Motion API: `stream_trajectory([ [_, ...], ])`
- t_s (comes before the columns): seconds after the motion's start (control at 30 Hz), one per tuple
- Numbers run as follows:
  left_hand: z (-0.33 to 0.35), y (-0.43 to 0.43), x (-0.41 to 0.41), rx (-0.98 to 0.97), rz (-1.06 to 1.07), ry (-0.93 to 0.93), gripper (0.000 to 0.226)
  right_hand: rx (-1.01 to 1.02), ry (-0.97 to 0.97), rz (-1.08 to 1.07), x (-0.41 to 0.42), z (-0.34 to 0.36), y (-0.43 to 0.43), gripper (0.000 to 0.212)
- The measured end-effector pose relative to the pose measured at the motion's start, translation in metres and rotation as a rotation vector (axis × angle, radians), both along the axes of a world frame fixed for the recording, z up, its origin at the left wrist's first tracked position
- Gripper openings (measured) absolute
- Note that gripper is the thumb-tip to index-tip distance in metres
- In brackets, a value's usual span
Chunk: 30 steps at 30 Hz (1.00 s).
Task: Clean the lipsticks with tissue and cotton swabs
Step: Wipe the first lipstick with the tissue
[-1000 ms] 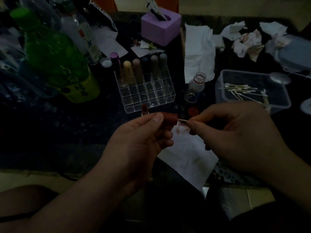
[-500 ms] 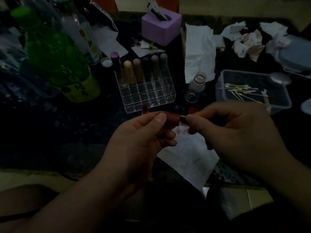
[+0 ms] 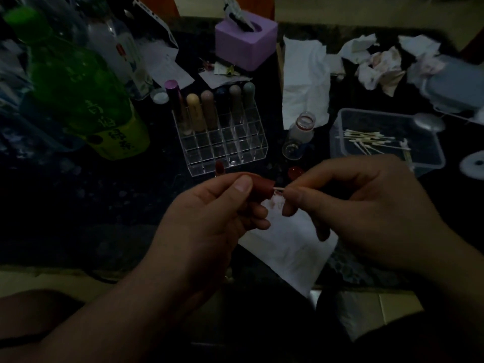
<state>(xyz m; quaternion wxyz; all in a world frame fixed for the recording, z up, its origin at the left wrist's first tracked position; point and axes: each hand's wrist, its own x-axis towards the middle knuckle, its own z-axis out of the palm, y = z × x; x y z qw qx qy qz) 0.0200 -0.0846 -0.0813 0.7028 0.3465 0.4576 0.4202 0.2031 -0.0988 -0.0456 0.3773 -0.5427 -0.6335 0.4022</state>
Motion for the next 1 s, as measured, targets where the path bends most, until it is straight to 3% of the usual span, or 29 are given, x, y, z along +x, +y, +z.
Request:
stream_trajectory([
  [0.2, 0.001, 0.000, -0.001, 0.082, -0.021, 0.092, 0.027, 0.016, -0.176, -0.146, -0.005, -0.007, 0.000, 0.016],
  [0.37, 0.008, 0.002, -0.006, 0.157, -0.037, 0.121, 0.023, -0.097, -0.239, 0.057, 0.000, -0.003, 0.000, 0.021],
  [0.47, 0.011, 0.006, -0.011, 0.161, -0.012, 0.071, 0.018, -0.189, -0.160, 0.133, 0.011, 0.004, 0.002, 0.013],
  [0.63, 0.015, 0.008, -0.017, 0.137, -0.023, -0.050, 0.020, -0.231, -0.262, -0.103, 0.045, -0.002, 0.019, 0.010],
  [0.83, 0.002, 0.014, -0.011, -0.065, -0.024, -0.149, 0.028, -0.372, -0.593, -0.259, 0.050, -0.042, 0.043, 0.015],
  [1.0, -0.002, 0.015, -0.006, -0.207, 0.046, -0.117, 0.031, -0.363, -0.674, -0.295, 0.041, -0.061, 0.054, 0.018],
])
